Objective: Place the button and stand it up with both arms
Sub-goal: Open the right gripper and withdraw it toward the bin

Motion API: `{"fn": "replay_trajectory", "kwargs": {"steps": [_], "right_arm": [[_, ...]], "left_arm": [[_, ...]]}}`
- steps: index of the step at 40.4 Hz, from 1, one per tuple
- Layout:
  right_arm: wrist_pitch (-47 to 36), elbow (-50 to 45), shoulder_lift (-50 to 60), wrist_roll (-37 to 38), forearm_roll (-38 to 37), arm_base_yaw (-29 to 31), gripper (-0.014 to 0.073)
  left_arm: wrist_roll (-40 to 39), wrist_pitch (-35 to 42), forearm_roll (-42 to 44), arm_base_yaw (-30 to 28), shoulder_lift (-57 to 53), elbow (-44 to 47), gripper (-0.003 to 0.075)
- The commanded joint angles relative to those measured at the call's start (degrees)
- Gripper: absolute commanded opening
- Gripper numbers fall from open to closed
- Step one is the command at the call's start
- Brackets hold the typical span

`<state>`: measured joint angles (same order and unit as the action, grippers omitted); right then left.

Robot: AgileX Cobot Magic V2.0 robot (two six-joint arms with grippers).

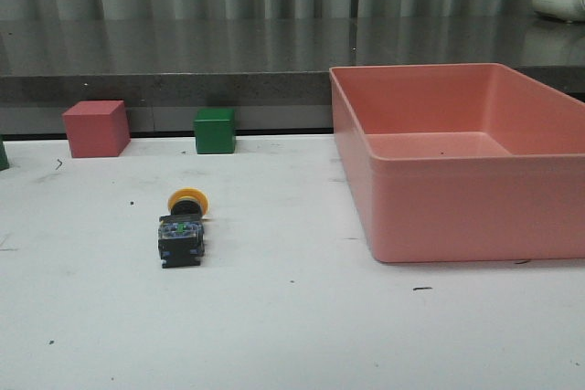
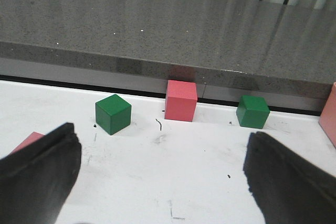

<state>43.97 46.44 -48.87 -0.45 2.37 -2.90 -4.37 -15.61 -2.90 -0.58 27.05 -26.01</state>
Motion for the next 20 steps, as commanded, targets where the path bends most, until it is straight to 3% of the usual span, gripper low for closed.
{"fn": "replay_trajectory", "kwargs": {"steps": [1, 10, 20], "right_arm": [[-12.1, -6.7, 9.0, -0.8, -1.0, 0.3, -0.0069], [-21.9, -22.0, 28.9, -0.8, -1.6, 0.3, -0.0069], [-26.7, -26.6, 40.5, -0.8, -1.6, 0.3, -0.0069]], "left_arm": [[0.1, 4.0, -0.3, -0.1, 0.6, -2.0, 0.0596], [0.1, 4.0, -0.3, -0.1, 0.6, -2.0, 0.0596], [0.1, 4.2, -0.8, -0.1, 0.6, -2.0, 0.0596]]}}
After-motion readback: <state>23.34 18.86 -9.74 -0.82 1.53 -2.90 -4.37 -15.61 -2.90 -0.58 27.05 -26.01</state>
